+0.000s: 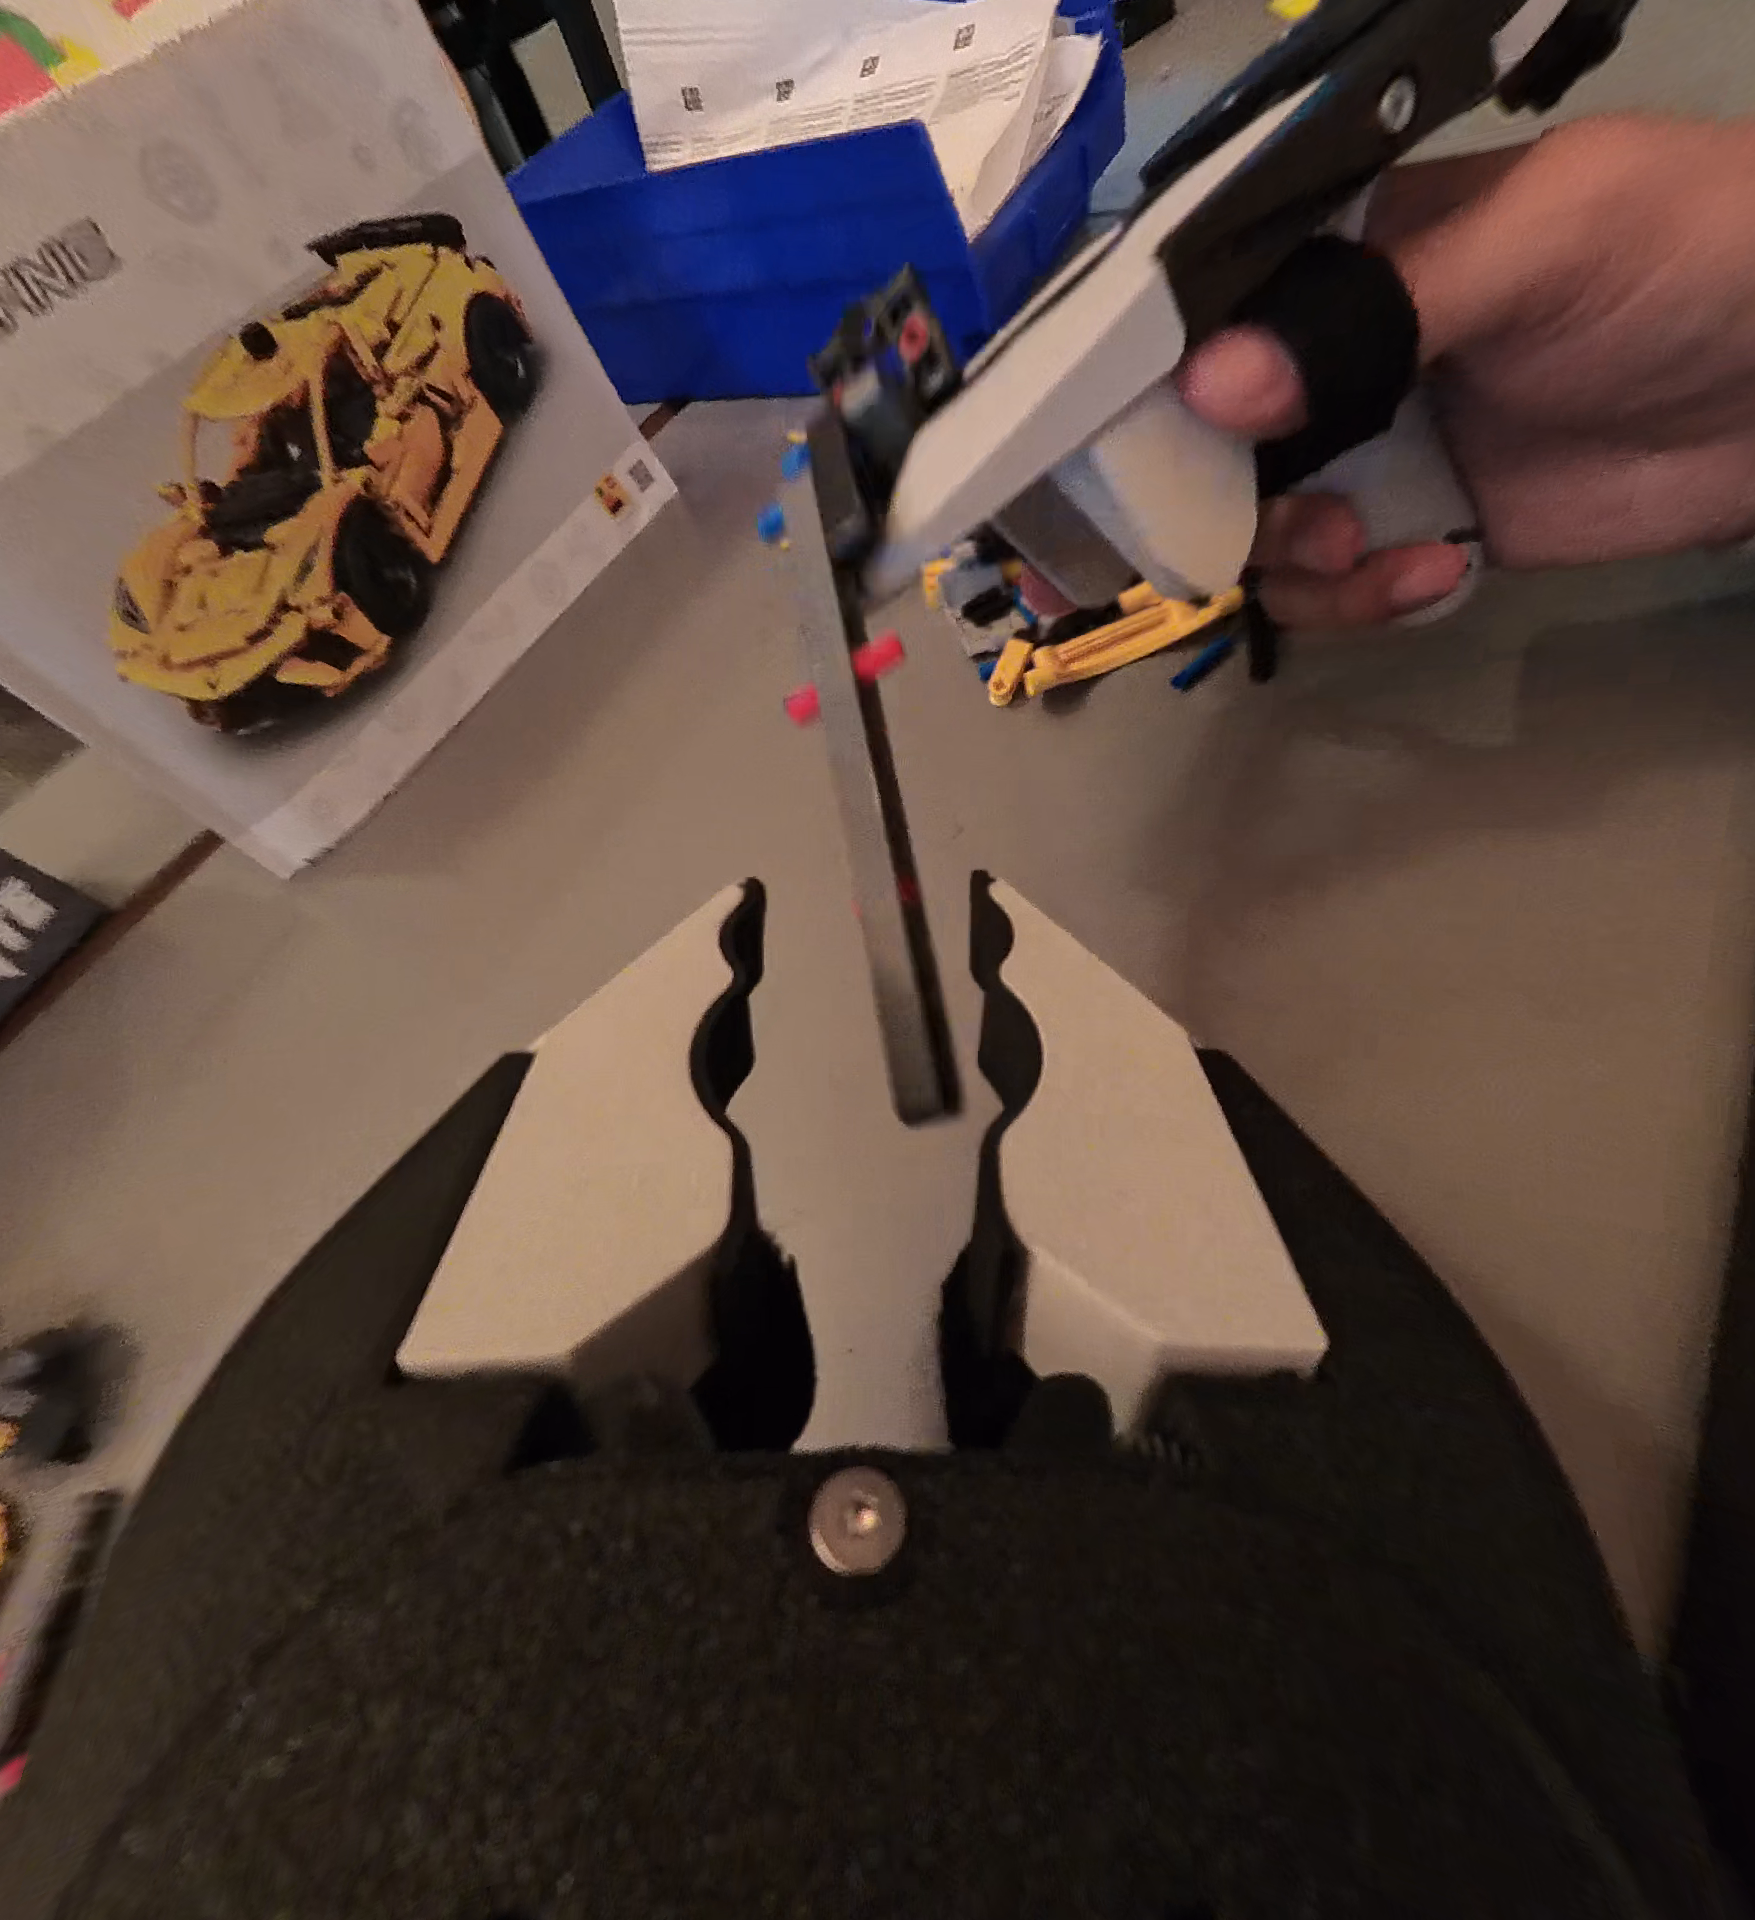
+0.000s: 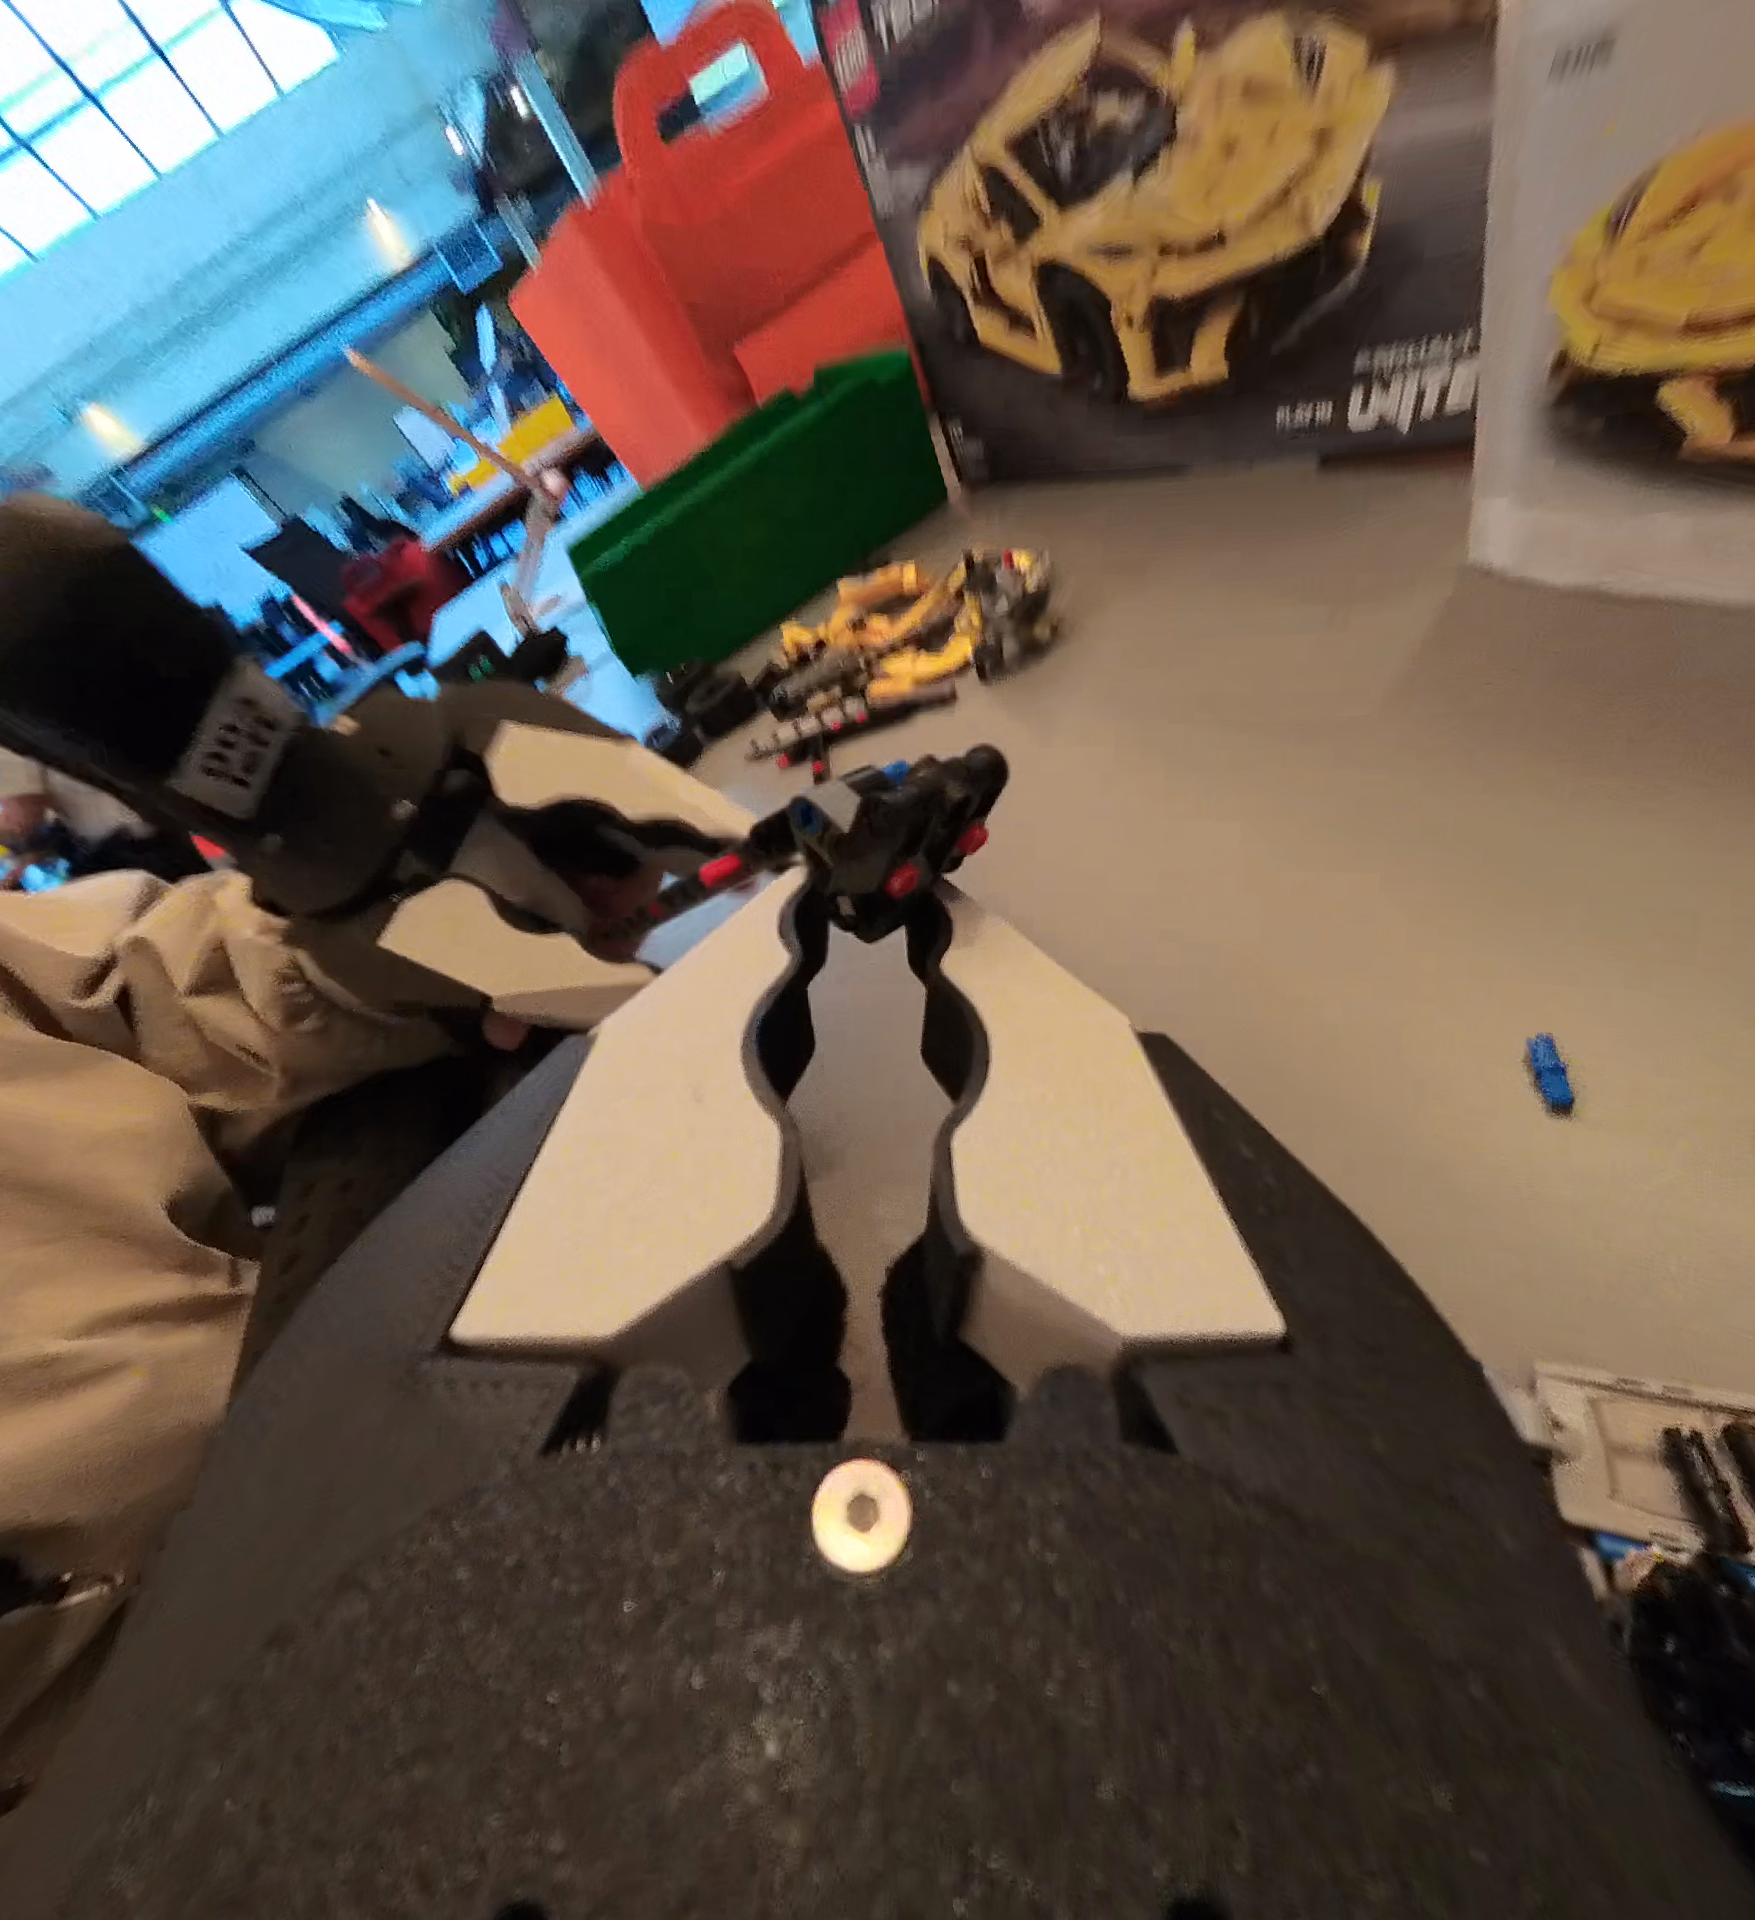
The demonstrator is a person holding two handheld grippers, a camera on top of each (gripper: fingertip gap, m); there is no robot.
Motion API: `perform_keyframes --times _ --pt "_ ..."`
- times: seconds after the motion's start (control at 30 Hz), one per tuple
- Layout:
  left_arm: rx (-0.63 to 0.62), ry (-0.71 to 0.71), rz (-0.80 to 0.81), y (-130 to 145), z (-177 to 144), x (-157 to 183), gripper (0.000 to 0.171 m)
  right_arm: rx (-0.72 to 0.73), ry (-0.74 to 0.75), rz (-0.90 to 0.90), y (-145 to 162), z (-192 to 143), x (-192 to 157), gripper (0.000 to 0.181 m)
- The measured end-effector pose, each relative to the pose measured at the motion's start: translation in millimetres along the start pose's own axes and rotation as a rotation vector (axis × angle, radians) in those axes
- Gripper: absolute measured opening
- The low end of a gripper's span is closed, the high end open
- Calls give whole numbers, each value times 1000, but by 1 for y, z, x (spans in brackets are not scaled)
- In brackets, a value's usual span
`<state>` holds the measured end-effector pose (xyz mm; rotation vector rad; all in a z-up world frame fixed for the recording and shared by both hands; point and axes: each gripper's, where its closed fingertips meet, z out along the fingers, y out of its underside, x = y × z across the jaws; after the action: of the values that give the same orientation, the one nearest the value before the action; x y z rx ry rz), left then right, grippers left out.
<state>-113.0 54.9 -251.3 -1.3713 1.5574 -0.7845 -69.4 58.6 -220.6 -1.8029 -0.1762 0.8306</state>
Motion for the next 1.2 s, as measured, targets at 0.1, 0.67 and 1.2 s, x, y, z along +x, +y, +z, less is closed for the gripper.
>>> perform_keyframes --times 0.1,0.67,1.2 --pt "61 143 -176 -8 -2 9 31 65 5 -59 -13 -7 -2 12" --pt "270 150 131 -34 -34 1 7 -73 -29 -385 -2 -27 -17 28" --pt "148 150 375 -7 -25 14 7 -465 276 -941 33 -10 -25 44"
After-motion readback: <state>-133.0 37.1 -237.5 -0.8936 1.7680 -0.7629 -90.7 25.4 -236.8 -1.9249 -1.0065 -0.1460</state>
